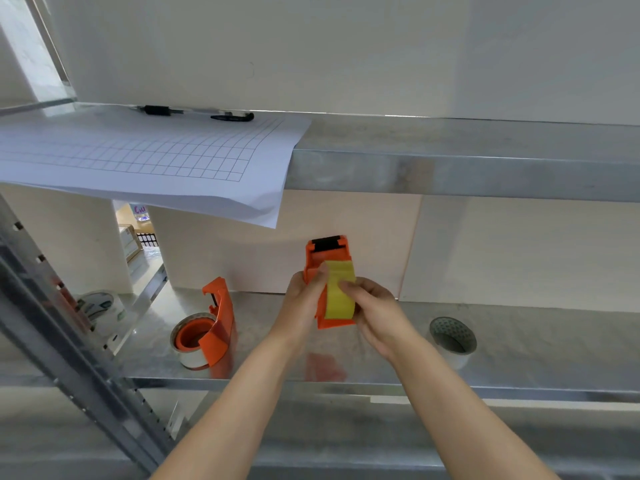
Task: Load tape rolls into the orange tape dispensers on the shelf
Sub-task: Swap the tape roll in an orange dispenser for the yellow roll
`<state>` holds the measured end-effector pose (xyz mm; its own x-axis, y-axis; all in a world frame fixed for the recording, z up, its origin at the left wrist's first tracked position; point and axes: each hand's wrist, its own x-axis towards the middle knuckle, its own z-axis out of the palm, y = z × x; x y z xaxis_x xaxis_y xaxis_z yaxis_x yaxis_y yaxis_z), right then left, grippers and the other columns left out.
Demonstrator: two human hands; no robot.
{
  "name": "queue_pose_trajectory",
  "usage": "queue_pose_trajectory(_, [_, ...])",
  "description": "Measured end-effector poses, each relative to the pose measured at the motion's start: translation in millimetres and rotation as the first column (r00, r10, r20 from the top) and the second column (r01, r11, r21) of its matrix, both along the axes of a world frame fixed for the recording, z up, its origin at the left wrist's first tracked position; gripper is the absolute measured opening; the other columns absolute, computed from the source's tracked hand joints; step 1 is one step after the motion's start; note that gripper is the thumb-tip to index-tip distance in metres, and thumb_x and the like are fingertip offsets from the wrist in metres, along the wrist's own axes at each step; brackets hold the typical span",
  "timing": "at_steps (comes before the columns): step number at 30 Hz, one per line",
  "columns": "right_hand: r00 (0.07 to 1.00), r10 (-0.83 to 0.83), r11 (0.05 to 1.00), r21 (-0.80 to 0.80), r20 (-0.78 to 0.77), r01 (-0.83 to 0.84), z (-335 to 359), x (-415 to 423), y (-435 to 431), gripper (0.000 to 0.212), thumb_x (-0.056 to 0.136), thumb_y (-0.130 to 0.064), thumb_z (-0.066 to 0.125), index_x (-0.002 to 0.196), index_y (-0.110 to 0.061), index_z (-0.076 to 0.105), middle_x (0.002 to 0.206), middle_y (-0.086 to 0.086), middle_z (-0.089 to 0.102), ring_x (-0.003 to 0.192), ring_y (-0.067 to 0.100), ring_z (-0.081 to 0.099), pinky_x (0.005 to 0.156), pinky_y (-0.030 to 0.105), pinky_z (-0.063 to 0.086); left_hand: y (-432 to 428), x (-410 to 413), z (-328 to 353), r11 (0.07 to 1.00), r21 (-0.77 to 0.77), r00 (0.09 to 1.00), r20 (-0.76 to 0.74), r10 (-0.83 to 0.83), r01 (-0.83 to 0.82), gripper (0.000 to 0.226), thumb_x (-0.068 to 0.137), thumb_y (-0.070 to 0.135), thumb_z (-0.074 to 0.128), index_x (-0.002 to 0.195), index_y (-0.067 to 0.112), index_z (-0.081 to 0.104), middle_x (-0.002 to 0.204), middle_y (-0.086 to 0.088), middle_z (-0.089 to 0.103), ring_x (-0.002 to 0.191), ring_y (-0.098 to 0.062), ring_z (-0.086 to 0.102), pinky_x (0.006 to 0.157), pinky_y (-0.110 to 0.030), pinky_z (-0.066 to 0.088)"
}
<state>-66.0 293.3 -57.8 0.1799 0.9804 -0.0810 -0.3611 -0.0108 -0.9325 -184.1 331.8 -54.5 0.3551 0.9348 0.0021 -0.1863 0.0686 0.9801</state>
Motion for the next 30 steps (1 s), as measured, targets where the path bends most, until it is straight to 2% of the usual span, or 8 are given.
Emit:
queue_pose_trajectory(5, [0.998, -0.054, 0.999, -0.005, -0.026, 0.054, 14, -6, 13, 0.014, 0.087, -0.001, 0.054, 0.076, -0.008, 0.050, 0.090, 0.020, 0.062, 0.078, 0.027, 0.063, 0.072, 0.039, 0.054, 1, 7, 10, 0.991, 0.122, 0.996, -0.082, -0.045, 0.055, 0.008, 0.087, 0.030, 0.060, 0.086, 0.023, 0.063, 0.079, 0.006, 0.073, 0.074, -0.005, 0.070, 0.058, -0.014, 0.052])
queue_pose_trajectory(11, [0.990, -0.073, 0.994, -0.085, -0.122, 0.063, 10, -6, 19, 0.007, 0.088, -0.009, 0.057, 0.086, -0.004, 0.053, 0.102, 0.026, 0.059, 0.089, 0.033, 0.061, 0.081, 0.044, 0.051, 1, 11, 12, 0.989, 0.132, 0.992, -0.109, -0.058, 0.073, 0.027, 0.089, 0.031, 0.057, 0.103, 0.010, 0.065, 0.103, -0.017, 0.070, 0.092, -0.023, 0.069, 0.081, -0.033, 0.055])
queue_pose_trajectory(14, [0.986, -0.071, 0.991, -0.120, -0.150, 0.053, 7, -5, 21, 0.042, 0.089, -0.014, 0.056, 0.117, 0.016, 0.046, 0.121, 0.032, 0.057, 0.110, 0.040, 0.058, 0.089, 0.046, 0.050, 0, 12, 9, 0.989, 0.132, 0.991, -0.120, -0.056, 0.072, 0.026, 0.091, 0.032, 0.053, 0.108, 0.013, 0.062, 0.106, -0.009, 0.070, 0.097, -0.019, 0.068, 0.086, -0.033, 0.054])
queue_pose_trajectory(20, [0.960, -0.029, 0.994, -0.107, -0.279, -0.001, 11, -1, 21, 0.040, 0.091, -0.022, 0.052, 0.120, 0.005, 0.053, 0.122, 0.027, 0.059, 0.108, 0.035, 0.060, 0.085, 0.038, 0.053, 2, 16, 3, 0.990, 0.135, 0.992, -0.121, -0.020, 0.037, 0.012, 0.094, 0.022, 0.048, 0.101, 0.023, 0.058, 0.100, 0.001, 0.069, 0.084, -0.003, 0.067, 0.066, -0.012, 0.052])
queue_pose_trajectory(22, [0.978, -0.126, 0.987, -0.122, -0.167, 0.106, 9, 2, 22, 0.043, 0.088, -0.023, 0.059, 0.122, 0.001, 0.049, 0.117, 0.024, 0.061, 0.104, 0.036, 0.062, 0.086, 0.042, 0.052, 2, 14, 2, 0.994, 0.101, 0.994, -0.103, -0.024, 0.035, 0.013, 0.094, 0.022, 0.047, 0.102, 0.023, 0.057, 0.099, 0.000, 0.068, 0.079, -0.002, 0.068, 0.062, -0.012, 0.051])
queue_pose_trajectory(25, [0.908, -0.257, 0.959, -0.026, 0.331, 0.281, 10, 10, 18, 0.030, 0.081, -0.027, 0.067, 0.109, -0.026, 0.056, 0.102, 0.001, 0.060, 0.093, 0.020, 0.063, 0.076, 0.031, 0.053, 2, 13, 3, 0.992, 0.116, 0.989, -0.144, -0.032, 0.049, 0.011, 0.094, 0.025, 0.046, 0.098, 0.030, 0.056, 0.099, 0.003, 0.068, 0.081, -0.002, 0.068, 0.063, -0.015, 0.052])
queue_pose_trajectory(27, [0.817, -0.243, 0.969, 0.091, 0.523, 0.231, 14, 16, 15, 0.018, 0.080, -0.029, 0.067, 0.093, -0.040, 0.061, 0.106, -0.009, 0.053, 0.093, 0.006, 0.057, 0.072, 0.017, 0.047, 2, 11, 4, 0.990, 0.136, 0.989, -0.144, -0.027, 0.047, 0.012, 0.094, 0.025, 0.046, 0.096, 0.032, 0.056, 0.096, 0.008, 0.067, 0.078, 0.003, 0.067, 0.059, -0.010, 0.049])
queue_pose_trajectory(30, [0.753, -0.187, 0.980, 0.176, 0.631, 0.096, 16, 23, 13, 0.023, 0.079, -0.026, 0.070, 0.095, -0.042, 0.063, 0.112, -0.013, 0.047, 0.103, -0.003, 0.050, 0.082, 0.011, 0.039, 4, 8, 4, 0.989, 0.146, 0.987, -0.160, -0.011, 0.035, 0.012, 0.094, 0.024, 0.045, 0.095, 0.032, 0.054, 0.096, 0.007, 0.064, 0.074, 0.009, 0.063, 0.054, -0.004, 0.044])
